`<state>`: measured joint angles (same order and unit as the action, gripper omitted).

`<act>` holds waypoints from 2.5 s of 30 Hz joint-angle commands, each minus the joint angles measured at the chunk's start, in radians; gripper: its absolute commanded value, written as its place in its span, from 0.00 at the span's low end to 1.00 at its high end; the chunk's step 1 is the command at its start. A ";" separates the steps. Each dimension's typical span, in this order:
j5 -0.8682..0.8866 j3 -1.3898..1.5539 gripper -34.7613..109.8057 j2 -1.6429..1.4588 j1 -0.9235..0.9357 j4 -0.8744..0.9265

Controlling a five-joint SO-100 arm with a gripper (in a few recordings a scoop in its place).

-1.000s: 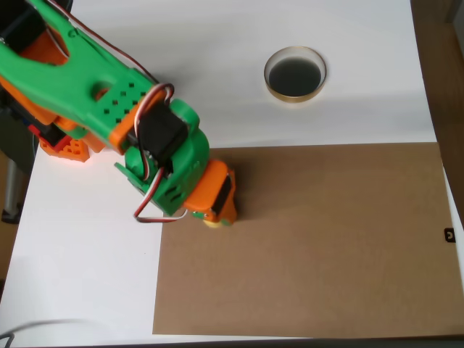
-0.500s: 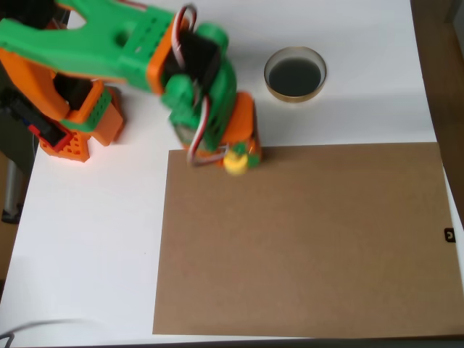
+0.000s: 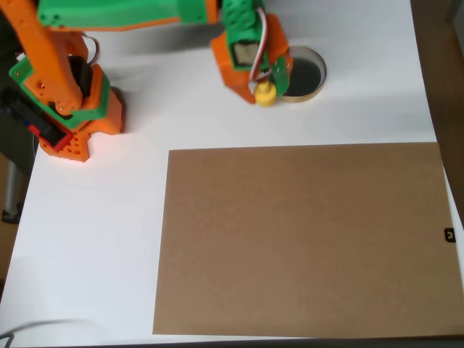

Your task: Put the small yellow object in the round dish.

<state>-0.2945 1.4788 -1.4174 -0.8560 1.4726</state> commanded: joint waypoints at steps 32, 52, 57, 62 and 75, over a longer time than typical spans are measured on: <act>0.095 -0.509 0.24 0.376 -0.164 0.035; 0.089 -0.414 0.34 0.373 -0.179 0.017; 0.081 -0.405 0.37 0.360 -0.179 0.017; 0.049 -0.399 0.39 0.298 -0.155 0.037; -0.193 -0.106 0.40 -0.058 -0.014 0.074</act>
<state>-0.4295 1.3023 -1.2916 -0.9035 1.5432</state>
